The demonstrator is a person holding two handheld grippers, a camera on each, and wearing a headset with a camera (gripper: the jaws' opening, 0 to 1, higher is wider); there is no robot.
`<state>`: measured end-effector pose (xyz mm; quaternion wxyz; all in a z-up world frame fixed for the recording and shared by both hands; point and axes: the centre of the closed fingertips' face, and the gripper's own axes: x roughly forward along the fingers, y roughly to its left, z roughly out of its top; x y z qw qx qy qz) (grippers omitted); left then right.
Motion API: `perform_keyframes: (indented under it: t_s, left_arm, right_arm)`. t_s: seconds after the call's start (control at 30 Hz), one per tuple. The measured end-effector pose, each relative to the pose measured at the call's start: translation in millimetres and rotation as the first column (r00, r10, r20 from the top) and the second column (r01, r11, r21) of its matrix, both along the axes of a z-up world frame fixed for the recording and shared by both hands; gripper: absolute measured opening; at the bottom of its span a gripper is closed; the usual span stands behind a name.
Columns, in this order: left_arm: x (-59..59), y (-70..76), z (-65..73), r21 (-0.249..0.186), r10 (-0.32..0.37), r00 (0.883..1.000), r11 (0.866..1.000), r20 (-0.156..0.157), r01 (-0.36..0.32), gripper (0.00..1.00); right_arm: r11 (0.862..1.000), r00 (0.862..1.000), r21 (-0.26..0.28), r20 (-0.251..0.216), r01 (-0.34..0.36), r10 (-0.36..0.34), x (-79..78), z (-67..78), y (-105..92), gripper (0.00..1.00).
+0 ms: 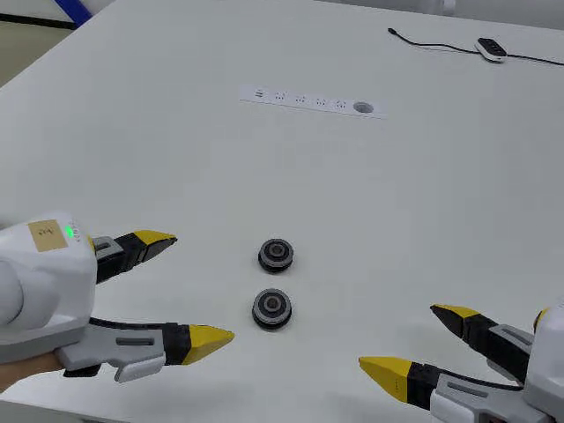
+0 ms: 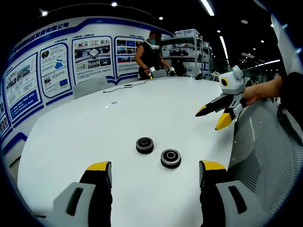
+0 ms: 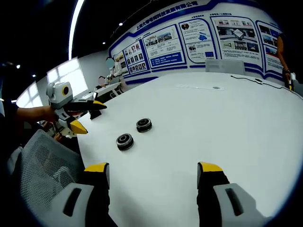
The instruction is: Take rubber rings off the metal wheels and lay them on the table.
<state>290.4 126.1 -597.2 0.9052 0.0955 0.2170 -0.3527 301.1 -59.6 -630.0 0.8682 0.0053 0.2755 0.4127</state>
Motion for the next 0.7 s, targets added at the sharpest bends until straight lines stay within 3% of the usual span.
perform_keyframes:
  t_s: [0.17, 0.47, 0.7]
  left_arm:
    - [2.0, -5.8, -2.0, 0.001, -0.022, 1.0, 1.0, -0.008, 0.022, 0.76]
    - [7.9, -23.1, -7.8, -0.011, -0.07, 0.997, 0.998, -0.029, 0.069, 0.74]
    - [12.2, -37.8, -14.4, -0.042, -0.086, 0.995, 0.996, -0.046, 0.084, 0.68]
  right_arm:
    - [0.999, 1.0, 0.044, -0.018, 0.023, -0.022, 1.7, 2.7, 2.8, 0.76]
    - [0.997, 1.0, 0.076, -0.018, 0.022, -0.02, 3.9, 7.1, 9.1, 0.74]
    - [0.997, 0.999, 0.081, -0.037, 0.012, -0.009, -3.2, 2.9, 11.3, 0.73]
